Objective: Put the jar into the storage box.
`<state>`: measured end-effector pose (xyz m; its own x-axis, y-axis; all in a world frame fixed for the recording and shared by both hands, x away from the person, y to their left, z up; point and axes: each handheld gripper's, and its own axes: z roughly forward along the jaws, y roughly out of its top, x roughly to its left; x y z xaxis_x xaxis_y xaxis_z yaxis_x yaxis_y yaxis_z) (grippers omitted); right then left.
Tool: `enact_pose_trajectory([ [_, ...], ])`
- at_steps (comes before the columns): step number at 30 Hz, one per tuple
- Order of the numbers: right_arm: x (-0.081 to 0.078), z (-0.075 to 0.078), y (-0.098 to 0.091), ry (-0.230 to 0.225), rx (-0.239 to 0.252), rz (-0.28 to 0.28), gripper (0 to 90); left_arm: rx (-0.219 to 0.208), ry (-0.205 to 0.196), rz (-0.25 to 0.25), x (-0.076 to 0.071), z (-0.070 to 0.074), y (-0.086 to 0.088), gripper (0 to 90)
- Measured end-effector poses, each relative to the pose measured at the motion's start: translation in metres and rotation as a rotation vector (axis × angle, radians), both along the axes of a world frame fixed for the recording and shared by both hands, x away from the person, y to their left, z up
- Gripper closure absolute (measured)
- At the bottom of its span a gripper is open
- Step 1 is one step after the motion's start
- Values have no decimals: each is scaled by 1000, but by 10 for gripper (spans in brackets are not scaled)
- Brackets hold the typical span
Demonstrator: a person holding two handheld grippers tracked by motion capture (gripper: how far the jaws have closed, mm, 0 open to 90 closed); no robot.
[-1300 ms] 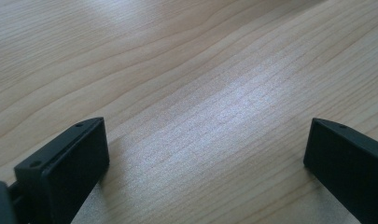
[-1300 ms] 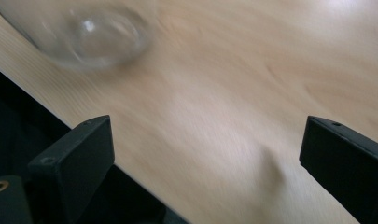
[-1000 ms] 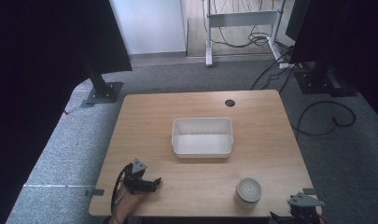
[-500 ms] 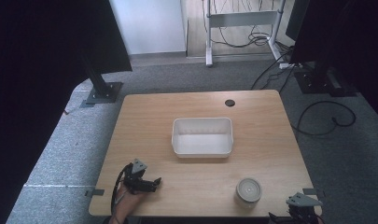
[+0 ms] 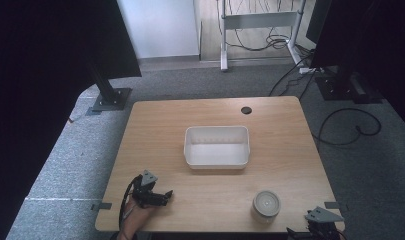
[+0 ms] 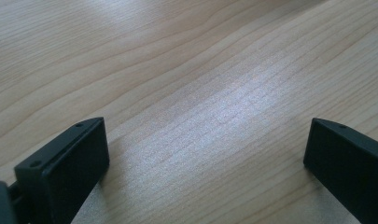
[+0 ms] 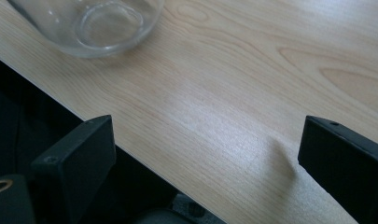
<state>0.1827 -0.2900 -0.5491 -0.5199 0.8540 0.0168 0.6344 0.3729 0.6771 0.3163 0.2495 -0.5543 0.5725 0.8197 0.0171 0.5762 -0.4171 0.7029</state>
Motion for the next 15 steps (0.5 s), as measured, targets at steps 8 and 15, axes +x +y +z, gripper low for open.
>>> enact_pose_trajectory([
  [8,-2,6,6,-21,1,17,37,0,0,0,0,0,0,0],
  [15,-2,11,14,-39,11,46,36,0,0,0,0,0,0,0],
])
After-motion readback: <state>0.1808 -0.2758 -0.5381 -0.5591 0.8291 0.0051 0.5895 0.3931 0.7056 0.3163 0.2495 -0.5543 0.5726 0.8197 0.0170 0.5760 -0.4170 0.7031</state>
